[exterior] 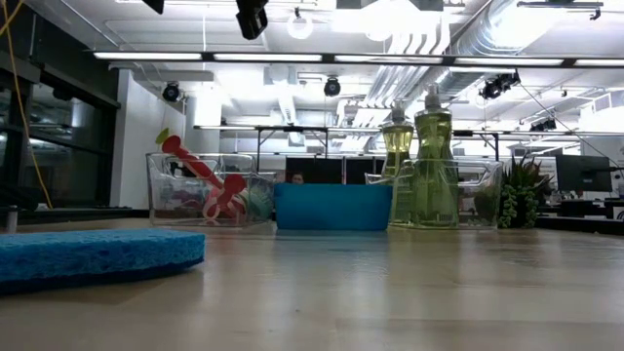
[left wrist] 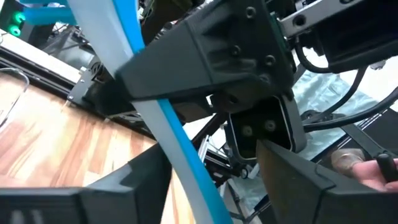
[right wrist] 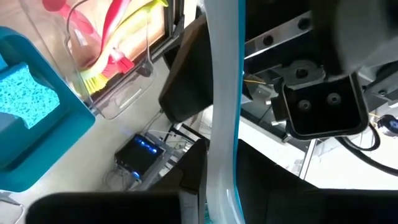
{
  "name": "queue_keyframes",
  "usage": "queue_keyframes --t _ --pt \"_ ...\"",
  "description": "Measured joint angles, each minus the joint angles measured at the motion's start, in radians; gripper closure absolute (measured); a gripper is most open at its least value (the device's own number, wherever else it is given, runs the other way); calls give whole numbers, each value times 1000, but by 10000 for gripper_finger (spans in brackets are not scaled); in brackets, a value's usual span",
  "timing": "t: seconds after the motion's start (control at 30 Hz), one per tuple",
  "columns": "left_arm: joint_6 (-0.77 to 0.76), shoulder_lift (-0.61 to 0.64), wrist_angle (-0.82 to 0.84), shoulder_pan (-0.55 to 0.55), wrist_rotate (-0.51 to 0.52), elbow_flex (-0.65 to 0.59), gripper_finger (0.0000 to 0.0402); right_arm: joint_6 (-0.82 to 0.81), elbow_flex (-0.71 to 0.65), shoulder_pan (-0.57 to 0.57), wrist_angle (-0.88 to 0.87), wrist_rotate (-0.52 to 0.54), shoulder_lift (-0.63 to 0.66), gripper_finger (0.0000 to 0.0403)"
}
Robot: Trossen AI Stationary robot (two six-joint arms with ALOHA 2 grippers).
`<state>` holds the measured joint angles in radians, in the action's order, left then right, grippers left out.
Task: Pick & Place Kitchen Sink Supplies
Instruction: Put the blue dish brush into the left transparent bin
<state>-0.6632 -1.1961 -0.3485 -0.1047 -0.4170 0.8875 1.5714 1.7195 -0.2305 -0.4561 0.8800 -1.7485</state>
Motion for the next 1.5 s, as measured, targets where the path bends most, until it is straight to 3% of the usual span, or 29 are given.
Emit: queue_keyframes --t 0.6,0.8,1.13,1.5 --pt "-23 -1 35 -2 -1 -2 354 4 0 -4 -7 -14 0 347" --pt "22 -1 46 -2 0 -2 360 -92 0 -9 15 -23 0 305" --pt "37 -1 30 -1 5 -1 361 -253 0 -21 42 57 -2 246" --pt "38 -1 28 0 28 1 361 -356 0 -58 34 147 -2 222"
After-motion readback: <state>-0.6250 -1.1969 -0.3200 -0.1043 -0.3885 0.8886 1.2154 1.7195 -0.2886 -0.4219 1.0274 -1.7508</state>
